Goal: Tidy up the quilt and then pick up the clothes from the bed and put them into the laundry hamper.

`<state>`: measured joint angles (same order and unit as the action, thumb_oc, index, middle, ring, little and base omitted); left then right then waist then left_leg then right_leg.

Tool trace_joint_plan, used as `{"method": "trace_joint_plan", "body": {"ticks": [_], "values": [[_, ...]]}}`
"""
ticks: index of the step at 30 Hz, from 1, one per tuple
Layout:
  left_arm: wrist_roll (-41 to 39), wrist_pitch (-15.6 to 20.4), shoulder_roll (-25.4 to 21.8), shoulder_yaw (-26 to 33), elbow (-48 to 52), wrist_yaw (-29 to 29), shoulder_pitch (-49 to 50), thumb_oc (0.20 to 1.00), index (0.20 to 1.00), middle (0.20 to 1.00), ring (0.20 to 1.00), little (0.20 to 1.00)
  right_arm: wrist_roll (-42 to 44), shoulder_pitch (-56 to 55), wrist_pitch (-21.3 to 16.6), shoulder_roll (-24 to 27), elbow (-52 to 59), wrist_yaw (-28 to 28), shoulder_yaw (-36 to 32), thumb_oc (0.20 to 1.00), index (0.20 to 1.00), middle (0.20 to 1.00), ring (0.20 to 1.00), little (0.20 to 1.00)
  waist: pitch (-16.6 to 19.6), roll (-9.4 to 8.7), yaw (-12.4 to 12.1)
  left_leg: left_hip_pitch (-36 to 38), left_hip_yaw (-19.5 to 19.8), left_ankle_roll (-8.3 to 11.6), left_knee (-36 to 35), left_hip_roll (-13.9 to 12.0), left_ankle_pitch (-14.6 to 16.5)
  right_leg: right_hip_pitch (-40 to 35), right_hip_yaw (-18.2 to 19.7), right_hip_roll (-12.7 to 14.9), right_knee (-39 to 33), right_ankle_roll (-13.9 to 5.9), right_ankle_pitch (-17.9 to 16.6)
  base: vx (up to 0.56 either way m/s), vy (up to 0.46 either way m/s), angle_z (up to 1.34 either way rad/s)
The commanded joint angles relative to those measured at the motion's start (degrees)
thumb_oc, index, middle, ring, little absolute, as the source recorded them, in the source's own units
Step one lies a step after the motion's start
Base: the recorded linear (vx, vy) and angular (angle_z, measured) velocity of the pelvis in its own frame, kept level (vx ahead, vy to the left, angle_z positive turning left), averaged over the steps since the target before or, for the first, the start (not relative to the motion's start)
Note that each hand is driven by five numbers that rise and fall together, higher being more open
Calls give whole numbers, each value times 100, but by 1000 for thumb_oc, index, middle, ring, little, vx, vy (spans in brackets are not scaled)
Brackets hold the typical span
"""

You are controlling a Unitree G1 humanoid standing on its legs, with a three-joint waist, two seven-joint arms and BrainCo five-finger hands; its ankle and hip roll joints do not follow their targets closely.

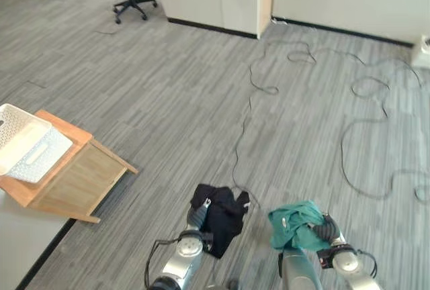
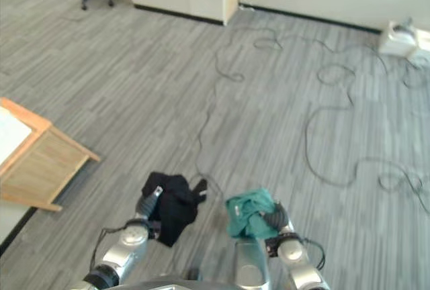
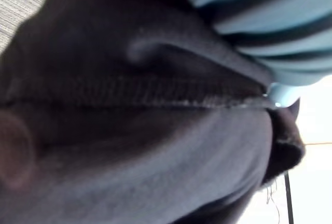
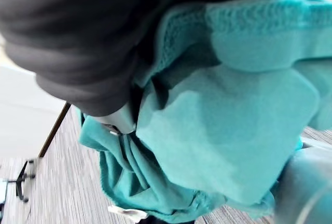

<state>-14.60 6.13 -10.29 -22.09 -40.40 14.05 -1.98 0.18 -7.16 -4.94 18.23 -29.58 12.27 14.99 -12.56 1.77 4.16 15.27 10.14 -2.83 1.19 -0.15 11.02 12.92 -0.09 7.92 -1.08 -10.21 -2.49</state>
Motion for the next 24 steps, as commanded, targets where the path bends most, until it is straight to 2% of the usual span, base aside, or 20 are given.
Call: {"method": "trace_joint_plan", "body": {"ticks": [1, 2, 3, 5, 6, 7, 8, 9, 11, 12, 13, 14, 15, 16, 17, 18, 20, 21, 22, 24], "values": [[-453, 338, 181, 10, 662, 29, -254, 200, 200, 200, 200, 200, -178, 789, -237, 198, 408, 158, 51, 200, 200, 200, 200, 200, -266, -28, -277, -1311, -1024, 582, 3484, -512, -1466, -710, -282, -174, 237, 512, -170, 638, -644, 80], [-458, 331, 155, -22, 731, 45, -290, 200, 200, 200, 200, 200, -182, 851, -215, 207, 457, 189, 55, 200, 200, 200, 200, 200, -375, -131, -371, -1794, -1251, 501, 4119, -580, -1382, -969, -359, -165, 175, 617, -108, 830, -763, 118], [-447, 343, 123, -31, 841, 53, -319, 200, 200, 200, 200, 200, -207, 947, -208, 238, 562, 219, 109, 200, 200, 200, 200, 200, -449, -200, -520, -2099, -1438, 447, 4319, -551, -1197, -1264, -452, -173, 41, 677, 12, 526, -349, 90], [-442, 368, 115, 6, 939, 101, -265, 200, 200, 200, 200, 200, -223, 1028, -172, 243, 603, 247, 120, 200, 200, 200, 200, 200, -445, -259, -708, -2568, -1839, 476, 4015, -361, -933, -1762, -573, -189, -208, 653, 238, 654, -207, 13], [-433, 370, 108, 22, 1044, 126, -181, 200, 200, 200, 200, 200, -269, 1044, -159, 254, 618, 285, 169, 200, 200, 200, 200, 200, -378, -230, -781, -2702, -2134, 444, 3323, -304, -887, -1963, -652, -249, -278, 622, 398, 904, -47, 16], [-410, 372, 99, 8, 1233, 88, 19, 200, 200, 200, 200, 200, -368, 1055, -160, 246, 607, 332, 237, 200, 200, 200, 200, 200, -233, -165, -874, -2696, -2560, 373, 1925, -214, -900, -2257, -741, -315, -348, 533, 699, 997, 41, 41], [-411, 349, 116, 32, 1279, 91, 125, 200, 200, 200, 200, 200, -429, 1082, -155, 208, 534, 357, 296, 200, 200, 200, 200, 200, -156, -105, -948, -2715, -2908, 431, 1189, -196, -1116, -2496, -808, -422, -360, 521, 885, 987, 86, 39], [-409, 338, 139, 52, 1300, 78, 172, 200, 200, 200, 200, 200, -502, 1098, -117, 162, 482, 363, 323, 200, 200, 200, 200, 200, -89, -42, -981, -2710, -3199, 510, 666, -233, -1218, -2710, -900, -502, -360, 476, 1045, 785, 72, 35], [-473, 270, 203, 50, 1312, 95, 297, 200, 200, 200, 200, 200, -560, 1125, -90, 47, 358, 418, 377, 200, 200, 200, 200, 200, -33, -21, -1034, -2661, -3916, 469, -70, -301, -1356, -3008, -1205, -562, -148, 376, 1307, 849, 94, 66], [-522, 195, 150, 119, 1340, 93, 460, 200, 200, 200, 200, 200, -656, 1001, -47, -69, 410, 347, 436, 200, 200, 200, 200, 200, 121, -156, -1078, -2342, -3890, 156, -346, -79, -1374, -3065, -1300, -463, 448, 146, 1224, 1020, 137, 68], [-484, 145, 151, 113, 1307, 121, 523, 200, 200, 200, 200, 200, -691, 925, -54, -186, 392, 314, 499, 200, 200, 200, 200, 200, 155, -251, -1160, -2211, -3633, -49, -372, 124, -1331, -2935, -1307, -402, 1140, -63, 905, 777, 129, 81], [-482, 143, 142, 111, 1311, 123, 532, 200, 200, 200, 200, 200, -695, 918, -56, -196, 390, 316, 500, 200, 200, 200, 200, 200, 168, -268, -1155, -2209, -3629, -66, -392, 152, -1326, -2909, -1311, -376, 1194, -85, 939, 678, 44, 65], [-368, 79, 155, 39, 1185, 145, 467, 200, 200, 200, 200, 200, -724, 894, -70, -309, 279, 326, 528, 200, 200, 200, 200, 200, 105, -405, -1163, -1891, -3407, -206, -427, 324, -1166, -2496, -1315, -219, 2695, -479, -119, 688, 35, 40], [-305, 36, 118, 23, 1159, 171, 438, 200, 200, 200, 200, 200, -689, 864, -90, -366, 299, 307, 562, 200, 200, 200, 200, 200, 58, -379, -1087, -1600, -3310, -265, -506, 334, -1071, -2229, -1287, -140, 3456, -479, -417, 909, -14, 28], [-275, -33, -110, 173, 1239, -6, 501, 200, 200, 200, 200, 200, -721, 1168, 312, 211, 9, 36, -36, 200, 200, 200, 200, 200, 144, -303, -1065, -1391, -3169, -272, -573, 168, -1075, -1912, -1293, -176, 3861, -479, -591, 736, 26, 55], [-262, 12, -239, 248, 1391, 29, 502, 200, 200, 200, 200, 200, -1305, 718, 243, 453, 700, 319, -216, 200, 200, 200, 200, 200, 85, -244, -906, -1170, -2948, -292, -619, 174, -942, -1519, -1227, -100, 4123, -479, -469, 681, -24, 163], [-66, 23, -321, 203, 1449, 53, 461, 200, 200, 200, 200, 200, -1144, 443, 175, 472, 247, 403, -330, 200, 200, 200, 200, 200, -8, -171, -662, -838, -2464, -208, -619, 128, -766, -900, -1196, -47, 3819, -174, -55, 706, -113, 202], [-10, 36, -400, 210, 1560, 29, 417, 200, 200, 200, 200, 200, -255, -52, 26, 277, 767, -11, -452, 200, 200, 200, 200, 200, -20, -163, -436, -727, -2256, -118, -619, 82, -695, -624, -1104, -70, 3421, -65, 46, 723, -243, 164], [194, -64, -512, 322, 1737, -182, 444, 200, 200, 200, 200, 200, -897, -120, 81, 579, 1550, 70, -528, 200, 200, 200, 200, 200, -52, -161, -352, -567, -2039, -67, -619, 112, -587, -427, -958, -113, 3012, -5, 178, 737, -271, 192], [448, -10, -527, 455, 1783, -136, 571, 200, 200, 200, 200, 200, -1330, -173, 68, 305, 1223, 182, -437, 200, 200, 200, 200, 200, -57, -161, -133, -241, -1686, 115, -619, 53, -291, -259, -693, -22, 1043, 0, 162, 881, -325, 181]]}}
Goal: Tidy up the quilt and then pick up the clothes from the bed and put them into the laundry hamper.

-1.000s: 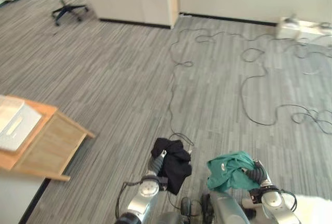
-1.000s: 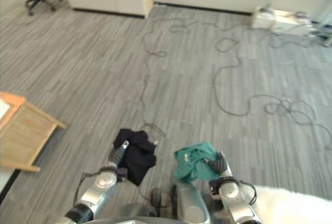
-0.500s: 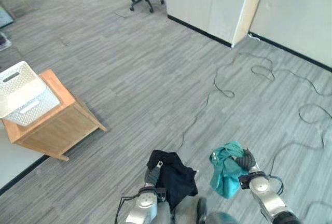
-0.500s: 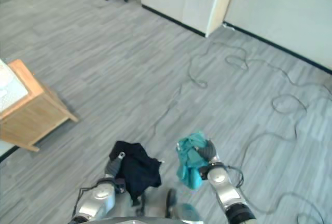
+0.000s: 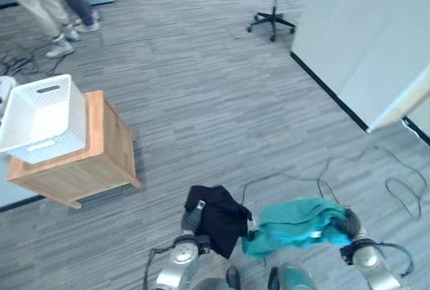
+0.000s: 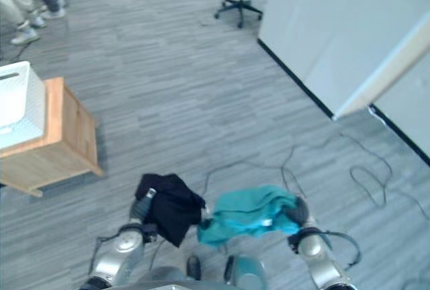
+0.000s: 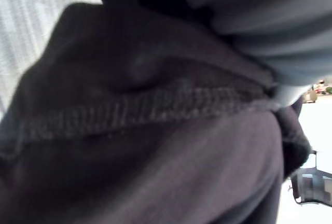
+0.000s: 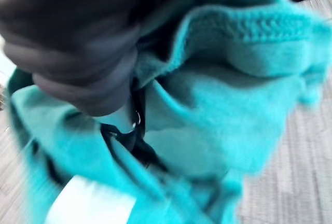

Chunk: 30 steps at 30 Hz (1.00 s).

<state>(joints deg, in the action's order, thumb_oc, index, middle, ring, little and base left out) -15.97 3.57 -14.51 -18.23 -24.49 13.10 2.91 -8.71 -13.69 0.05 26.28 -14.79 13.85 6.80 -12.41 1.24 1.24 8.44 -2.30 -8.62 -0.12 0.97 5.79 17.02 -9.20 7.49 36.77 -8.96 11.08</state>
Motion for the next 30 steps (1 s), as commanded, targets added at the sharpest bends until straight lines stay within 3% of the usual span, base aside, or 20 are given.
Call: {"method": "trace_joint_plan", "body": {"ticks": [1, 3, 5, 7, 8, 9, 10, 11, 12, 14, 16, 17, 18, 19, 20, 22, 24, 26, 28, 30], "values": [[555, 255, -84, 143, 157, -57, 67, 200, 200, 200, 200, 200, -525, 602, -363, -570, -440, 45, 479, 200, 200, 200, 200, 200, -94, -83, 256, 657, -274, 789, -488, -138, 399, -642, 275, 79, -3584, -178, -1430, 631, -224, 164], [665, 248, -109, 256, 109, 10, 66, 200, 200, 200, 200, 200, -583, 737, -244, -663, -600, 32, 534, 200, 200, 200, 200, 200, -84, -80, 323, 960, -90, 919, -488, -250, 609, -347, 547, 190, -4154, -361, -1702, 803, -331, 100], [602, 298, -164, 381, 81, -15, 106, 200, 200, 200, 200, 200, 42, 690, -436, -662, -11, -428, 572, 200, 200, 200, 200, 200, -81, -37, 356, 1252, 38, 1015, -488, -390, 669, -357, 675, 105, -4086, -418, -1704, 794, -373, 81], [627, 313, -85, 462, -133, -113, 272, 200, 200, 200, 200, 200, 396, 792, -668, -514, -229, -589, 643, 200, 200, 200, 200, 200, -25, -29, 364, 1137, 164, 1265, 866, -702, 185, -562, 916, 11, -3660, -266, -1809, 663, -397, 136], [627, 313, -85, 462, -133, -113, 272, 200, 200, 200, 200, 200, 396, 792, -668, -515, -229, -589, 644, 200, 200, 200, 200, 200, -21, -32, 367, 1131, 167, 1265, 868, -700, 184, -558, 915, 15, -3661, -267, -1810, 481, -527, 92], [324, 306, -14, 538, -148, -102, 288, 200, 200, 200, 200, 200, 544, 1078, -805, -332, -222, -564, 755, 200, 200, 200, 200, 200, -174, -131, 214, -219, -78, 1244, 3403, -982, -546, -1033, 701, 23, -3764, 104, -1741, 402, -531, 39], [309, 311, -50, 518, -111, -111, 279, 200, 200, 200, 200, 200, 628, 1143, -785, -288, -153, -521, 747, 200, 200, 200, 200, 200, -260, -243, 128, -709, -342, 1143, 4092, -1101, -651, -1303, 551, 57, -3900, 251, -1673, 402, -531, 36], [309, 311, -49, 518, -111, -111, 279, 200, 200, 200, 200, 200, 628, 1143, -785, -287, -153, -521, 747, 200, 200, 200, 200, 200, -256, -234, 135, -725, -331, 1145, 4110, -1110, -642, -1301, 541, 50, -3902, 252, -1675, 444, -371, 9], [313, 374, -114, 574, -19, -165, 224, 200, 200, 200, 200, 200, 658, 1253, -794, -203, -31, -535, 763, 200, 200, 200, 200, 200, -361, -348, -60, -1152, -822, 1089, 4198, -1157, -372, -1850, 319, 51, -4158, 366, -1485, 511, -264, 16], [324, 403, -128, 591, 28, -169, 251, 200, 200, 200, 200, 200, 656, 1314, -791, -179, 6, -569, 776, 200, 200, 200, 200, 200, -363, -377, -147, -1348, -974, 1108, 3987, -1036, -263, -2006, 266, 88, -4177, 362, -1384, 541, -178, 27], [312, 460, -110, 706, 261, -240, 432, 200, 200, 200, 200, 200, 479, 1406, -807, -123, 76, -663, 856, 200, 200, 200, 200, 200, -243, -365, -317, -1691, -1600, 1081, 2509, -914, -143, -2483, -55, 81, -4177, 306, -951, 584, -45, 54], [313, 457, -111, 707, 266, -240, 438, 200, 200, 200, 200, 200, 479, 1404, -807, -124, 76, -663, 858, 200, 200, 200, 200, 200, -250, -378, -313, -1663, -1606, 1076, 2477, -892, -154, -2497, -58, 98, -4177, 300, -946, 594, 43, 66], [352, 450, -127, 763, 374, -266, 544, 200, 200, 200, 200, 200, 406, 1464, -792, -128, 45, -640, 898, 200, 200, 200, 200, 200, -136, -311, -401, -1747, -2113, 1137, 1592, -869, -246, -2816, -214, -39, -4177, 263, -672, 395, 29, 60], [355, 440, -130, 768, 397, -265, 565, 200, 200, 200, 200, 200, 403, 1467, -797, -132, 35, -635, 907, 200, 200, 200, 200, 200, -156, -341, -391, -1694, -2195, 1087, 1473, -828, -372, -2813, -244, -9, -4177, 273, -698, 856, 50, 78], [454, 409, -167, 828, 469, -266, 635, 200, 200, 200, 200, 200, 362, 1520, -775, -197, -9, -579, 887, 200, 200, 200, 200, 200, -76, -279, -459, -1710, -2774, 1214, 721, -930, -700, -3204, -467, -184, -4147, 227, -422, 652, 40, 79], [550, 333, -220, 867, 519, -298, 735, 200, 200, 200, 200, 200, 314, 1493, -738, -251, -2, -558, 863, 200, 200, 200, 200, 200, -16, -328, -553, -1597, -2930, 1118, 289, -883, -849, -3422, -628, -217, -3830, 148, -246, 735, 94, 84], [764, 278, -307, 909, 460, -291, 808, 200, 200, 200, 200, 200, 205, 1412, -736, -375, 15, -591, 880, 200, 200, 200, 200, 200, 80, -457, -634, -1302, -2519, 776, -128, -417, -819, -3291, -690, -43, -2723, -130, -503, 593, 188, 66], [943, 200, -394, 902, 350, -255, 654, 200, 200, 200, 200, 200, 183, 1361, -750, -528, -48, -601, 868, 200, 200, 200, 200, 200, 46, -558, -512, -859, -2463, 525, -415, -128, -622, -2885, -692, 228, -1220, -603, -1359, 573, 191, 65], [1073, 177, -533, 921, 375, -196, 571, 200, 200, 200, 200, 200, 220, 1336, -733, -644, -34, -559, 834, 200, 200, 200, 200, 200, -46, -404, -343, -468, -2423, 441, -488, -274, -544, -2154, -651, 346, -1, -557, -1850, 513, 73, 113], [1141, 218, -657, 924, 411, -163, 435, 200, 200, 200, 200, 200, 314, 1236, -761, -712, -21, -527, 775, 200, 200, 200, 200, 200, -96, -346, -184, -238, -2135, 497, -488, -354, -384, -1717, -728, 600, 20, -373, -1589, 466, -27, 127]]}}
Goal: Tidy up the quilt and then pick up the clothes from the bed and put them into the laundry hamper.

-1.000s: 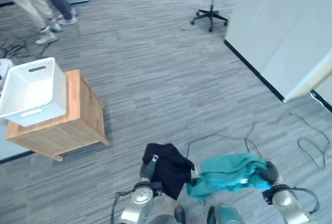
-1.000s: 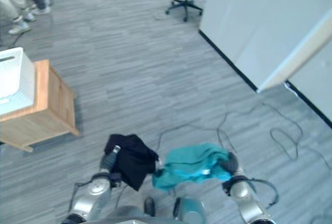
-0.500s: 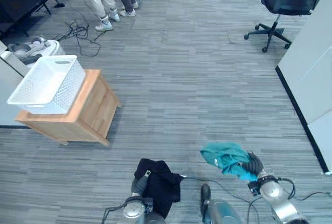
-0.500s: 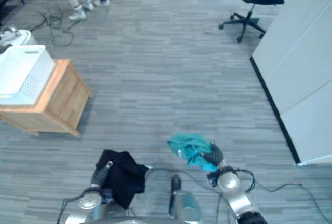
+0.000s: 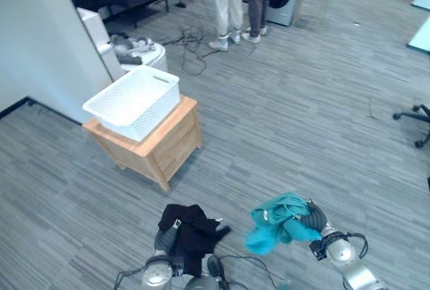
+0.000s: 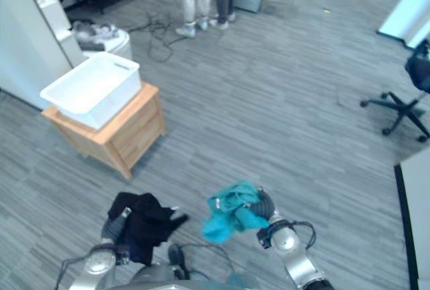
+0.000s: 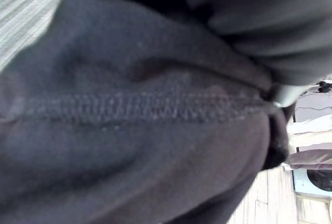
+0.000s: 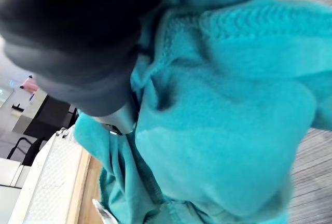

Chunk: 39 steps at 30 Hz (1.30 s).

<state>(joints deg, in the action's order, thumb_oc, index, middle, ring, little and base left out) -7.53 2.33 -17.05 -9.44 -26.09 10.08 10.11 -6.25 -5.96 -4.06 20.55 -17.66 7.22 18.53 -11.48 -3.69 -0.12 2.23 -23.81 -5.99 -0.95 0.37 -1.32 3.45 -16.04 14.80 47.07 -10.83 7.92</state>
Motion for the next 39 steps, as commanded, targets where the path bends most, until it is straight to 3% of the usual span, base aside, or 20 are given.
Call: {"method": "trace_joint_plan", "body": {"ticks": [1, 2, 4, 6, 8, 11, 13, 14, 15, 16, 20, 22, 23, 26, 30, 31, 34, 35, 37, 39], "values": [[297, 342, -403, 45, 571, 138, -284, 200, 200, 200, 200, 200, 67, 463, -350, -139, 266, 136, -397, 200, 200, 200, 200, 200, -190, 146, -44, 384, 20, 234, -405, -292, 327, -363, -49, -129, -1011, -187, -1272, 496, -156, 101], [300, 383, -476, 35, 626, 113, -345, 200, 200, 200, 200, 200, 90, 364, -358, -108, 370, 150, -433, 200, 200, 200, 200, 200, -230, 198, 112, 514, 298, 348, -405, -350, 366, -36, 8, -183, -1693, 8, -1062, 464, -206, 93], [305, 430, -537, 63, 705, 80, -353, 200, 200, 200, 200, 200, 119, 305, -352, -59, 448, 152, -488, 200, 200, 200, 200, 200, -233, 156, 236, 663, 585, 535, -405, -387, 495, 84, 261, -197, -3014, 78, -861, 609, -311, 121], [353, 453, -555, 88, 752, 75, -404, 200, 200, 200, 200, 200, 154, 237, -337, -56, 499, 185, -567, 200, 200, 200, 200, 200, -206, 121, 404, 903, 883, 718, -405, -466, 690, 154, 739, -375, -4520, 59, -1012, 662, -357, 139], [370, 467, -563, 184, 704, 57, -478, 200, 200, 200, 200, 200, 181, 232, -303, -85, 516, 189, -608, 200, 200, 200, 200, 200, -201, 117, 491, 1075, 1053, 884, -405, -630, 804, 447, 1120, -299, -5199, -116, -1277, 499, -292, 104], [454, 545, -546, 256, 663, -30, -303, 200, 200, 200, 200, 200, 89, 174, -294, -67, 608, 69, -483, 200, 200, 200, 200, 200, -101, 136, 577, 1660, 1199, 1066, -346, -747, 1039, 494, 1201, -316, -5167, -152, -1314, 674, -359, 86], [455, 568, -486, 265, 626, 1, -257, 200, 200, 200, 200, 200, 51, 275, -336, -62, 590, 67, -407, 200, 200, 200, 200, 200, -131, 192, 606, 1565, 1298, 1142, 207, -906, 881, 346, 1294, -421, -5114, -107, -1348, 352, -305, 31], [263, 561, -381, 220, 605, 63, -394, 200, 200, 200, 200, 200, 25, 514, -366, 99, 510, 121, -320, 200, 200, 200, 200, 200, -366, 150, 476, 564, 1450, 1179, 2242, -1241, 293, 44, 1313, -496, -5008, 176, -1335, 253, -453, 3], [159, 568, -349, 154, 603, 119, -512, 200, 200, 200, 200, 200, 67, 712, -368, 196, 500, 213, -306, 200, 200, 200, 200, 200, -469, 39, 411, 75, 1400, 1098, 2918, -1314, 22, -133, 1178, -478, -5056, 348, -1283, 327, -525, 5], [93, 575, -345, 119, 624, 106, -579, 200, 200, 200, 200, 200, 99, 760, -358, 246, 523, 247, -334, 200, 200, 200, 200, 200, -511, 4, 414, -270, 1340, 1026, 3279, -1390, 32, -307, 1058, -526, -5135, 471, -1218, 279, -299, 9], [107, 617, -350, 126, 771, 34, -564, 200, 200, 200, 200, 200, 143, 881, -362, 385, 683, 212, -387, 200, 200, 200, 200, 200, -480, -44, 307, -651, 850, 953, 2906, -1130, 351, -680, 926, -530, -5207, 518, -998, 305, -72, -9], [164, 614, -309, 136, 792, 19, -481, 200, 200, 200, 200, 200, 75, 887, -380, 478, 727, 152, -390, 200, 200, 200, 200, 200, -438, 25, 306, -617, 454, 928, 2102, -1033, 471, -878, 756, -520, -5207, 470, -807, 385, 74, -23], [165, 596, -280, 174, 794, 18, -412, 200, 200, 200, 200, 200, -8, 905, -350, 538, 718, 148, -386, 200, 200, 200, 200, 200, -360, 143, 280, -683, 89, 1008, 1395, -981, 418, -1075, 608, -572, -5207, 412, -550, 445, 136, 1], [203, 558, -244, 229, 813, 13, -286, 200, 200, 200, 200, 200, -93, 920, -314, 567, 727, 156, -403, 200, 200, 200, 200, 200, -296, 233, 251, -605, -370, 1094, 592, -995, -79, -1350, 345, -594, -5207, 368, -384, 279, 121, 54], [327, 477, -268, 248, 862, -82, -68, 200, 200, 200, 200, 200, -251, 843, -324, 486, 843, 71, -380, 200, 200, 200, 200, 200, -171, 246, 222, -60, -86, 809, -294, -627, -173, -1327, 187, -566, -4482, 216, -381, 259, 177, 25], [432, 437, -388, 273, 830, -132, -117, 200, 200, 200, 200, 200, -320, 922, -355, 359, 805, 49, -295, 200, 200, 200, 200, 200, -277, 228, 243, 241, -72, 637, -405, -538, 45, -719, 245, -356, -3126, -47, -588, 191, 172, 20], [539, 401, -535, 275, 847, -76, -197, 200, 200, 200, 200, 200, -276, 1012, -361, 183, 771, 82, -214, 200, 200, 200, 200, 200, -466, 159, 298, 467, 70, 555, -405, -537, 216, 13, 571, -213, -1877, -220, -1153, 191, 85, 40], [539, 401, -535, 275, 847, -76, -197, 200, 200, 200, 200, 200, -276, 1011, -361, 183, 771, 82, -214, 200, 200, 200, 200, 200, -464, 157, 297, 465, 68, 555, -405, -535, 216, 17, 573, -211, -1874, -220, -1152, 367, -91, 104], [507, 460, -612, 259, 964, -93, -194, 200, 200, 200, 200, 200, -139, 960, -429, 209, 1010, 80, -216, 200, 200, 200, 200, 200, -458, 170, 375, 458, 430, 711, -405, -598, 262, 135, 664, -435, -3123, 123, -733, 425, -197, 79], [494, 471, -646, 211, 985, -119, -218, 200, 200, 200, 200, 200, -48, 909, -464, 239, 1178, 114, -263, 200, 200, 200, 200, 200, -433, 135, 438, 451, 731, 816, -405, -594, 346, 142, 962, -643, -4200, 179, -713, 275, -238, 125]]}}
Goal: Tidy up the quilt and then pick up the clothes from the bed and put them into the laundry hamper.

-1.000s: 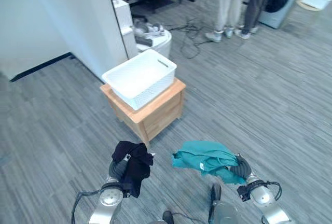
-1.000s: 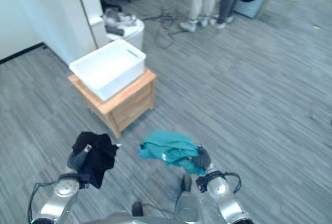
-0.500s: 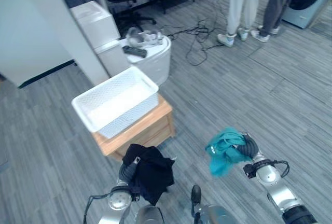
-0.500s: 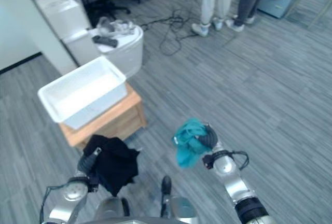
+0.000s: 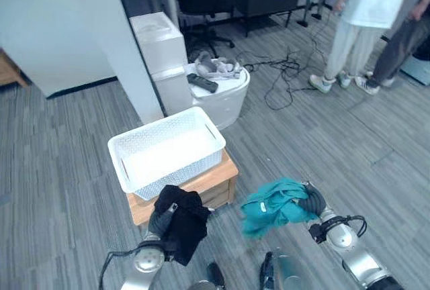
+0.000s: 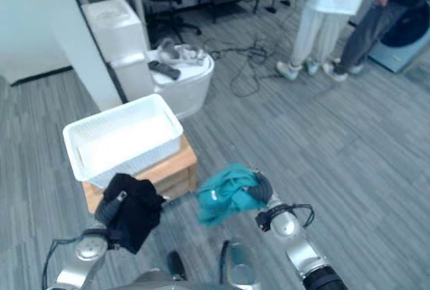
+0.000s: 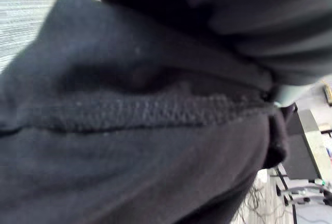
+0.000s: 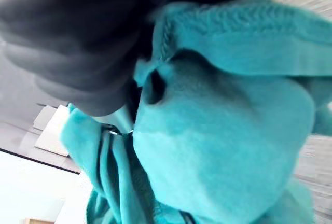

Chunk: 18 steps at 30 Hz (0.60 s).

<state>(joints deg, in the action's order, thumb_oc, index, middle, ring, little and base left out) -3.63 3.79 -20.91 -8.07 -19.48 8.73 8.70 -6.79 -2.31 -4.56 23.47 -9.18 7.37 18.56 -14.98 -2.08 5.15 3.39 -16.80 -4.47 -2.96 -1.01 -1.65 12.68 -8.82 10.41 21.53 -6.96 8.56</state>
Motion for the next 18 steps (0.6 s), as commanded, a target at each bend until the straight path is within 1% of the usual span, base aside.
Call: {"method": "trace_joint_plan", "body": {"ticks": [1, 2, 3, 4, 5, 7, 8, 9, 10, 11, 12, 13, 14, 15, 16, 18], "values": [[107, 334, -286, 72, 354, -13, -81, 200, 200, 200, 200, 200, 43, 515, -409, -40, 407, 110, -304, 200, 200, 200, 200, 200, -50, -41, -57, 304, 161, 696, -204, -455, 388, -718, 395, -277, -1944, -220, -907, 167, -159, 158], [107, 333, -285, 71, 355, -13, -80, 200, 200, 200, 200, 200, 43, 514, -409, -39, 408, 109, -304, 200, 200, 200, 200, 200, -48, -39, -53, 302, 165, 697, -204, -457, 388, -723, 390, -278, -1952, -219, -911, 224, -190, 181], [144, 370, -338, 48, 369, -46, -113, 200, 200, 200, 200, 200, 32, 513, -440, -17, 596, 134, -309, 200, 200, 200, 200, 200, -11, -85, -43, 378, 279, 713, -204, -437, 507, -727, 471, -290, -2186, -215, -1009, 158, -117, 121], [144, 370, -340, 46, 371, -48, -110, 200, 200, 200, 200, 200, 31, 503, -434, -18, 607, 132, -313, 200, 200, 200, 200, 200, -12, -86, -38, 382, 287, 713, -204, -436, 508, -744, 461, -287, -2203, -215, -1013, 378, -261, 105], [177, 399, -310, 59, 333, -54, -176, 200, 200, 200, 200, 200, 13, 661, -540, -23, 800, 126, -240, 200, 200, 200, 200, 200, 123, -121, -26, 554, 309, 754, -204, -411, 566, -975, 540, -323, -2430, -177, -1046, 303, -211, 52], [47, 428, -214, 69, 395, -76, -182, 200, 200, 200, 200, 200, -5, 876, -578, 118, 930, 165, -228, 200, 200, 200, 200, 200, 121, -161, -35, 419, 215, 865, 586, -486, 704, -1296, 449, -285, -2651, -107, -1032, 280, -203, 29], [-40, 441, -180, 49, 403, -70, -212, 200, 200, 200, 200, 200, -39, 1036, -605, 189, 1064, 178, -190, 200, 200, 200, 200, 200, 87, -181, -59, 180, 238, 938, 1150, -545, 631, -1414, 441, -292, -2653, -28, -974, 107, -95, -3], [-42, 442, -179, 51, 400, -70, -222, 200, 200, 200, 200, 200, -39, 1045, -602, 192, 1065, 178, -191, 200, 200, 200, 200, 200, 79, -173, -47, 127, 257, 947, 1244, -568, 671, -1412, 429, -303, -2653, -20, -975, 119, -152, -13], [-182, 477, -107, -27, 342, -6, -363, 200, 200, 200, 200, 200, -116, 1493, -590, 379, 1211, 269, -192, 200, 200, 200, 200, 200, -17, -232, -120, -404, 303, 1099, 2263, -793, 355, -1620, 295, -311, -2653, 134, -835, 106, -105, -2], [-233, 472, -87, -57, 324, 7, -370, 200, 200, 200, 200, 200, -142, 1681, -571, 434, 1267, 300, -173, 200, 200, 200, 200, 200, -37, -255, -144, -512, 254, 1112, 2373, -863, 259, -1683, 261, -297, -2653, 171, -801, 168, -87, 7], [-264, 469, -77, -51, 309, 13, -361, 200, 200, 200, 200, 200, -178, 1855, -567, 460, 1346, 320, -143, 200, 200, 200, 200, 200, -40, -260, -147, -556, 199, 1106, 2286, -919, 267, -1712, 240, -295, -2653, 173, -785, 167, 35, 14], [-300, 467, -64, -43, 316, -3, -307, 200, 200, 200, 200, 200, -227, 2060, -558, 472, 1433, 333, -92, 200, 200, 200, 200, 200, -13, -267, -169, -534, 125, 1081, 2056, -944, 324, -1738, 223, -285, -2653, 159, -758, 204, 82, -3], [-316, 469, -56, -32, 343, -15, -229, 200, 200, 200, 200, 200, -264, 2267, -551, 516, 1497, 333, -45, 200, 200, 200, 200, 200, 20, -280, -203, -492, 80, 1049, 1730, -932, 412, -1748, 233, -257, -2653, 128, -741, 242, 134, -26], [-348, 475, -47, -10, 402, -40, -127, 200, 200, 200, 200, 200, -292, 2515, -532, 565, 1528, 321, 17, 200, 200, 200, 200, 200, 63, -266, -254, -392, 53, 1024, 1306, -898, 385, -1764, 245, -232, -2653, 88, -707, 226, 175, -34], [-374, 471, -53, -1, 410, -29, -88, 200, 200, 200, 200, 200, -310, 2694, -534, 582, 1546, 329, 56, 200, 200, 200, 200, 200, 80, -229, -298, -406, 85, 1035, 1007, -928, 292, -1777, 235, -234, -2653, 70, -681, 211, 218, -38], [-475, 460, -69, 8, 426, -19, -49, 200, 200, 200, 200, 200, -368, 3045, -506, 665, 1541, 387, 103, 200, 200, 200, 200, 200, 114, -143, -381, -385, 80, 1070, 407, -1042, -28, -1854, 173, -217, -2653, 32, -562, 128, 174, -25]]}}
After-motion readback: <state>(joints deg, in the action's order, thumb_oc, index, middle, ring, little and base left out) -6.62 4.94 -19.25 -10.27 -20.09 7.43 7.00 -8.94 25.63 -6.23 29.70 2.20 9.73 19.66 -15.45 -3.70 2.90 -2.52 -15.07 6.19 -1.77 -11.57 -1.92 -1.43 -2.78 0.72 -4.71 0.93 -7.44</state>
